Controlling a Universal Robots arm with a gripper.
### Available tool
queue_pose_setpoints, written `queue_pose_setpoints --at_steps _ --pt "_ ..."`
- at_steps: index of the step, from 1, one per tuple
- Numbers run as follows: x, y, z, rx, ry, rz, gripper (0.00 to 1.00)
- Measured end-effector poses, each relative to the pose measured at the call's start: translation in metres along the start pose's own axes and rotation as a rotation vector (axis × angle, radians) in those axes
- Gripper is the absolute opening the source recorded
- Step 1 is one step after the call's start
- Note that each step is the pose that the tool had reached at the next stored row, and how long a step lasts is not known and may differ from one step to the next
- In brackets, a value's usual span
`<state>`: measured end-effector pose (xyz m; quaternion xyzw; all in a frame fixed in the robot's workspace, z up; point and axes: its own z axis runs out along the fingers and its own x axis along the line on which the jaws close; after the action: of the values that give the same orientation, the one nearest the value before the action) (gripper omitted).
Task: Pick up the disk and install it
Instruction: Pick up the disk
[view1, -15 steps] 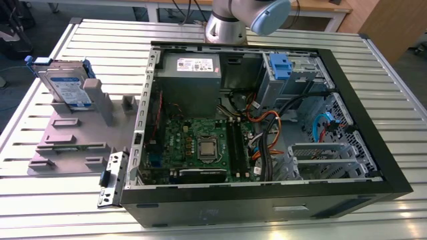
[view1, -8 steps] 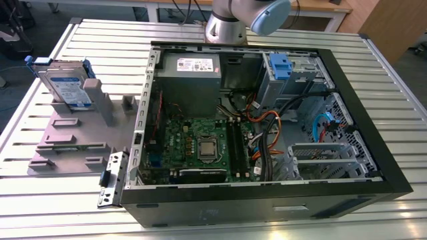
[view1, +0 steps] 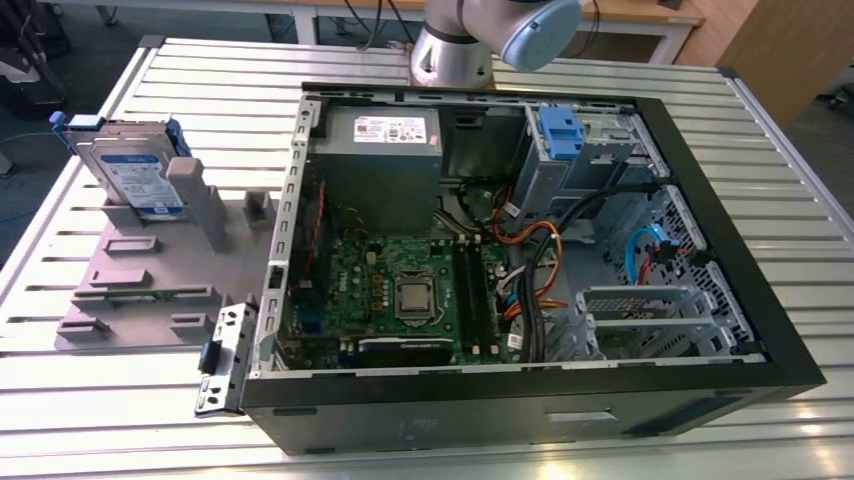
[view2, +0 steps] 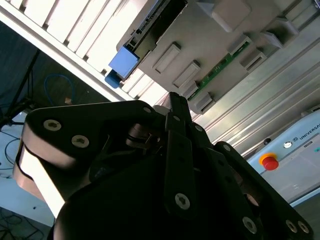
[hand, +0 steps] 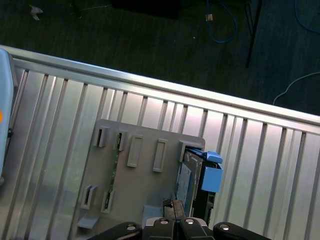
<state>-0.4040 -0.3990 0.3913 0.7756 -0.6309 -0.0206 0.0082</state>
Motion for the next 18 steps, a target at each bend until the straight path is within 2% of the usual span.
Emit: queue_pose_setpoints --at_steps 18 --pt "0.0000 0.0000 -0.0001 -0.0006 0.0010 -0.024 0.11"
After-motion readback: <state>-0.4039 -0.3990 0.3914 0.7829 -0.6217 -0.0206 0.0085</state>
